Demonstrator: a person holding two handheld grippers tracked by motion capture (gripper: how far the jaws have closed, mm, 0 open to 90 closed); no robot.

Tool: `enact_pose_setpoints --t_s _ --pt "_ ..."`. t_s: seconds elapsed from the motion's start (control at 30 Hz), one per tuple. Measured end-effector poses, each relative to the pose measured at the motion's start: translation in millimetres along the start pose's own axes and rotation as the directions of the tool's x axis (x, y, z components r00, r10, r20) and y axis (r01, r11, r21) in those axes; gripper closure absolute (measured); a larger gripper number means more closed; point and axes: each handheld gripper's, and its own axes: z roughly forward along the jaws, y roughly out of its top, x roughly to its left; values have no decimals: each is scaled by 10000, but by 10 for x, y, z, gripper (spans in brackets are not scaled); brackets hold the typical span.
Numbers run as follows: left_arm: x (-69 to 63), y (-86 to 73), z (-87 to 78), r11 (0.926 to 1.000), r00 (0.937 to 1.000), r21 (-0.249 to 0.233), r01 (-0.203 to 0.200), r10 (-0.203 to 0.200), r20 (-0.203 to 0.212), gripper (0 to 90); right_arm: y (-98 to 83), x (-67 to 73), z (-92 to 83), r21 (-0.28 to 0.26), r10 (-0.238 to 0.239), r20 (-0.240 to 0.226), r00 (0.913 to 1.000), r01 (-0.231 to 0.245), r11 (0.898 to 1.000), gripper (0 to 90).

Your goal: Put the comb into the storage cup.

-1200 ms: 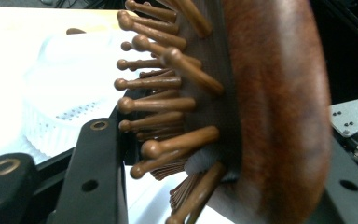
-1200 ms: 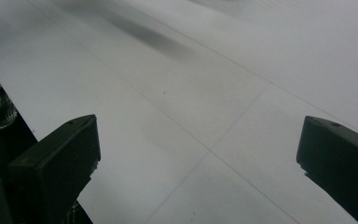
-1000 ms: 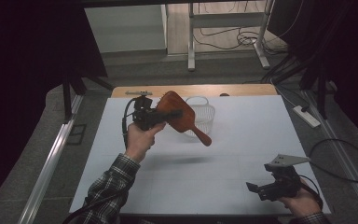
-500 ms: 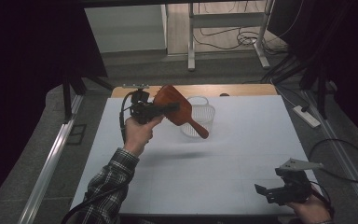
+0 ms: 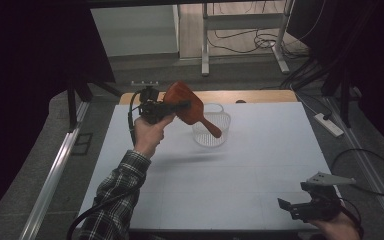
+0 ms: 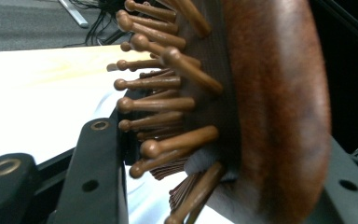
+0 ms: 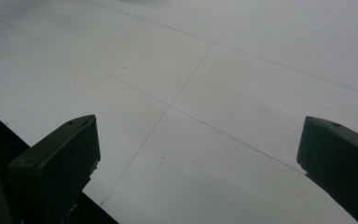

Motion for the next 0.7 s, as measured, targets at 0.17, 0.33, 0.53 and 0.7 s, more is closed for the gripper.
enact_pose_setpoints --t_s 0.17,0.33,0.53,0.7 --pt "19 64 29 9999 9999 -116 47 -49 -137 516 2 3 5 66 -17 -11 10000 17 10000 0" --pt "26 110 72 9998 9996 -186 19 -24 -273 515 -2 0 -2 -19 2 5 10000 -2 10000 0" --pt "43 151 121 9996 9986 -260 -56 42 -519 515 -2 -3 -1 22 30 -34 10000 -30 10000 0" --pt "61 164 193 9997 9972 -196 -117 102 -738 515 0 -5 6 99 56 -61 10000 -56 9999 3"
